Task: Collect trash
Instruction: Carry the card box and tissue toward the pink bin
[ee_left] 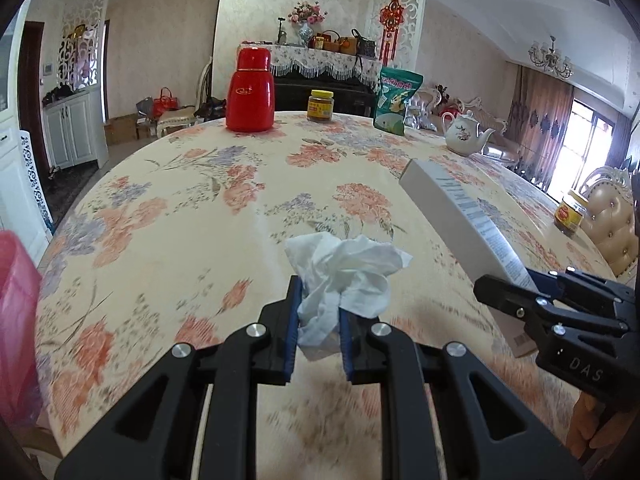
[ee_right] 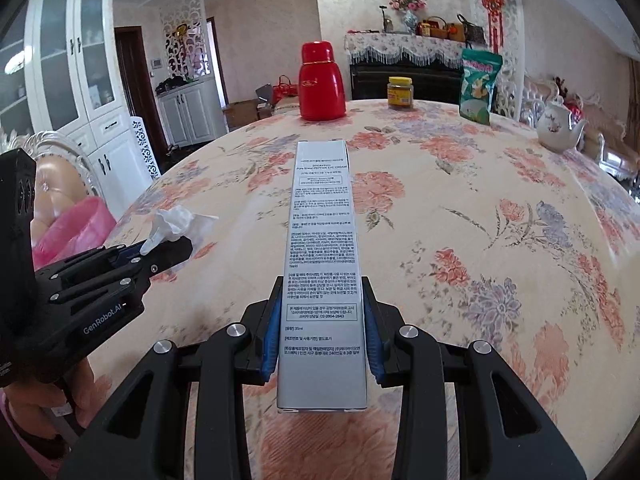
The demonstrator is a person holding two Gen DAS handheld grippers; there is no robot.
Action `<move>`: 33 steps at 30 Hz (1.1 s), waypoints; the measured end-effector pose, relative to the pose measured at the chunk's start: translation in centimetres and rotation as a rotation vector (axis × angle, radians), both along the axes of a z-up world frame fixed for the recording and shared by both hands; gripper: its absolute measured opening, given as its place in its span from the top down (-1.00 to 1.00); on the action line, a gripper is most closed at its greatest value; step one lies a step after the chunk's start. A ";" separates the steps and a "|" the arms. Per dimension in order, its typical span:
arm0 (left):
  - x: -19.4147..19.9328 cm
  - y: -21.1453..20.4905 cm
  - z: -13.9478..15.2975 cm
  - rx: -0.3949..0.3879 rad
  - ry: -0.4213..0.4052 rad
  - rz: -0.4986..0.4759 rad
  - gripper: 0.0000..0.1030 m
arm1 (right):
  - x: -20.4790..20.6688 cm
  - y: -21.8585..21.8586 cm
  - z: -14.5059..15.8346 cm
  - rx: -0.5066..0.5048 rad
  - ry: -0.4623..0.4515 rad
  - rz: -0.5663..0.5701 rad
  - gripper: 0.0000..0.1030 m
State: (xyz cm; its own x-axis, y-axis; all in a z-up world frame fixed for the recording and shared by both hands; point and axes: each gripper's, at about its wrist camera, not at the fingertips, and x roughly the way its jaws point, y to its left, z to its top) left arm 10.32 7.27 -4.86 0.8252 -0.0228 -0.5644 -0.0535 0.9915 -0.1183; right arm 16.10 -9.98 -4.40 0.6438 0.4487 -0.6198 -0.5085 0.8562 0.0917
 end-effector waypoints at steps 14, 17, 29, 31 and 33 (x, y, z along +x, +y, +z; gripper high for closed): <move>-7.4 2.9 0.8 0.059 -0.077 0.094 0.62 | -4.6 3.4 -0.1 0.025 -0.046 0.083 0.33; -8.5 3.9 1.0 0.077 -0.086 0.124 0.61 | -5.0 4.6 0.0 0.033 -0.053 0.111 0.33; -13.1 9.4 1.7 0.114 -0.124 0.269 0.61 | -5.8 10.5 0.3 0.019 -0.054 0.247 0.33; -13.9 10.8 2.0 0.115 -0.131 0.303 0.61 | -5.9 11.5 0.4 0.017 -0.056 0.266 0.33; -14.6 11.9 2.2 0.115 -0.139 0.337 0.61 | -6.0 12.6 0.7 0.022 -0.068 0.290 0.33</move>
State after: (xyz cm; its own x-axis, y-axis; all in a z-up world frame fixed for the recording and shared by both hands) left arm -4.27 19.21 -2.63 0.8445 0.3197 -0.4296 -0.3698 0.9284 -0.0361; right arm 10.10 2.57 -3.71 0.5267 0.6329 -0.5675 -0.7371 0.6725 0.0660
